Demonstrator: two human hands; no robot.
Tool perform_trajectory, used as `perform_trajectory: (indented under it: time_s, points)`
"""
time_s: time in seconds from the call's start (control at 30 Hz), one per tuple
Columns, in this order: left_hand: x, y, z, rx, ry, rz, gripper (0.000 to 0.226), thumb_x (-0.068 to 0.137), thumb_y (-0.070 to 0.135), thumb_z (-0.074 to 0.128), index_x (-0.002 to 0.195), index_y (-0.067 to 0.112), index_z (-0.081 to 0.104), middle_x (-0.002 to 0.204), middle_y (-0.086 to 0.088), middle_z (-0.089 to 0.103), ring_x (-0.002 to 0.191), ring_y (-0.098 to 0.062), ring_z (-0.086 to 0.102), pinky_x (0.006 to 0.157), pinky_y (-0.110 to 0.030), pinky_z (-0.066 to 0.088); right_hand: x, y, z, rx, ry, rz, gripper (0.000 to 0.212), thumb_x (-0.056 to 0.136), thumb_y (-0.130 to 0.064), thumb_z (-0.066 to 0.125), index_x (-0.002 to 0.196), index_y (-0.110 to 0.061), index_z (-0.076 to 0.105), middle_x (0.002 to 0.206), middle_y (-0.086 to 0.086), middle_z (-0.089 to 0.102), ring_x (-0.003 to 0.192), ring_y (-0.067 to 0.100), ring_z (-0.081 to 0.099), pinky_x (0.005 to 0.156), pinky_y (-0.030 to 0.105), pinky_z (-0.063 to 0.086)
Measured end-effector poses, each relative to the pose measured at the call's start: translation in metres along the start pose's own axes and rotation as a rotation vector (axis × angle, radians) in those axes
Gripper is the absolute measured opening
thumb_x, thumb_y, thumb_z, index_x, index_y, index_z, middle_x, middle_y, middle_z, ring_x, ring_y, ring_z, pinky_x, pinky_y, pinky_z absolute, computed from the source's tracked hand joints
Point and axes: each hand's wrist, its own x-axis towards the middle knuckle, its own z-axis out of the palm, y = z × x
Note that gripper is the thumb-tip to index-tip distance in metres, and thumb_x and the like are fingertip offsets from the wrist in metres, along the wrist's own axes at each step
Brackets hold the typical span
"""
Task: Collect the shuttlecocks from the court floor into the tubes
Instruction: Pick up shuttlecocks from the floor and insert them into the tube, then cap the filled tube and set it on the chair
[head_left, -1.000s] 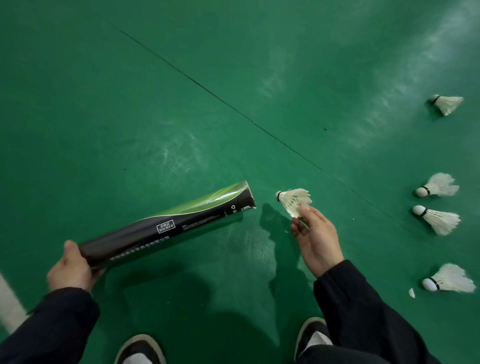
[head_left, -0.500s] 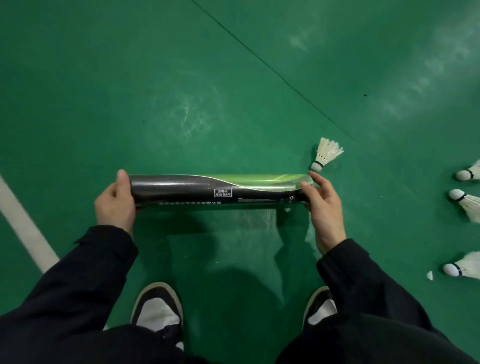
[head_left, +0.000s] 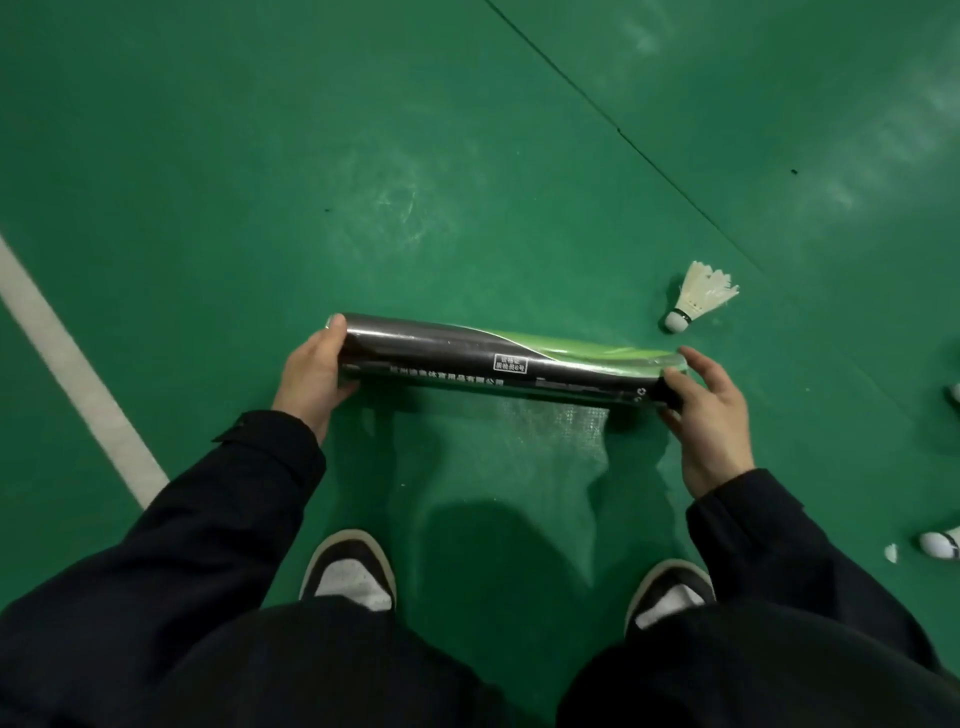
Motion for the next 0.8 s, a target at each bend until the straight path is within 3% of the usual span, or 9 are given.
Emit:
perform_trajectory:
  time_s: [0.2, 0.3, 0.47, 0.6, 0.8]
  points:
    - [-0.095, 0.098, -0.036, -0.027, 0.08, -0.088, 0.022, 0.108, 0.044, 0.049, 0.111, 0.025, 0.059, 0.123, 0.0, 0.062, 0.126, -0.016, 0.056, 0.112, -0.045, 0.047, -0.097, -0.103, -0.018, 0.003, -0.051, 0.112, 0.041, 0.101, -0.004, 0.052, 0.138, -0.018, 0.058, 0.127, 0.006, 0.069, 0.108, 0.016, 0.064, 0.101, 0.034, 0.049]
    - [-0.167, 0.158, -0.066, -0.055, 0.101, -0.112, 0.024, 0.107, 0.044, 0.052, 0.115, 0.023, 0.059, 0.126, -0.002, 0.064, 0.126, -0.02, 0.061, 0.103, -0.04, 0.053, -0.168, -0.172, -0.027, 0.015, -0.06, 0.141, 0.036, 0.099, 0.0, 0.05, 0.132, -0.011, 0.06, 0.119, 0.006, 0.071, 0.1, 0.014, 0.066, 0.096, 0.031, 0.052]
    - [-0.313, 0.265, -0.123, -0.162, 0.126, -0.136, 0.018, 0.11, 0.024, 0.047, 0.114, 0.019, 0.063, 0.124, -0.007, 0.065, 0.12, -0.026, 0.066, 0.102, -0.043, 0.056, -0.302, -0.288, -0.045, -0.009, -0.002, 0.153, 0.015, 0.098, -0.004, 0.055, 0.094, -0.015, 0.064, 0.091, 0.003, 0.067, 0.085, 0.014, 0.062, 0.083, 0.031, 0.051]
    - [-0.415, 0.328, -0.164, -0.217, 0.161, -0.14, 0.026, 0.11, 0.016, 0.044, 0.124, 0.02, 0.065, 0.131, -0.009, 0.065, 0.122, -0.027, 0.066, 0.105, -0.044, 0.054, -0.39, -0.364, -0.065, -0.07, -0.038, 0.182, 0.012, 0.098, -0.01, 0.057, 0.096, -0.019, 0.065, 0.1, 0.003, 0.067, 0.098, 0.018, 0.062, 0.094, 0.038, 0.051]
    - [-0.545, 0.378, -0.205, -0.348, 0.328, -0.066, 0.027, 0.11, 0.017, 0.046, 0.13, 0.023, 0.063, 0.127, -0.006, 0.066, 0.123, -0.027, 0.064, 0.109, -0.047, 0.051, -0.476, -0.446, -0.077, -0.143, -0.218, 0.145, 0.009, 0.098, -0.008, 0.057, 0.102, -0.01, 0.065, 0.104, 0.009, 0.067, 0.101, 0.021, 0.062, 0.095, 0.04, 0.053]
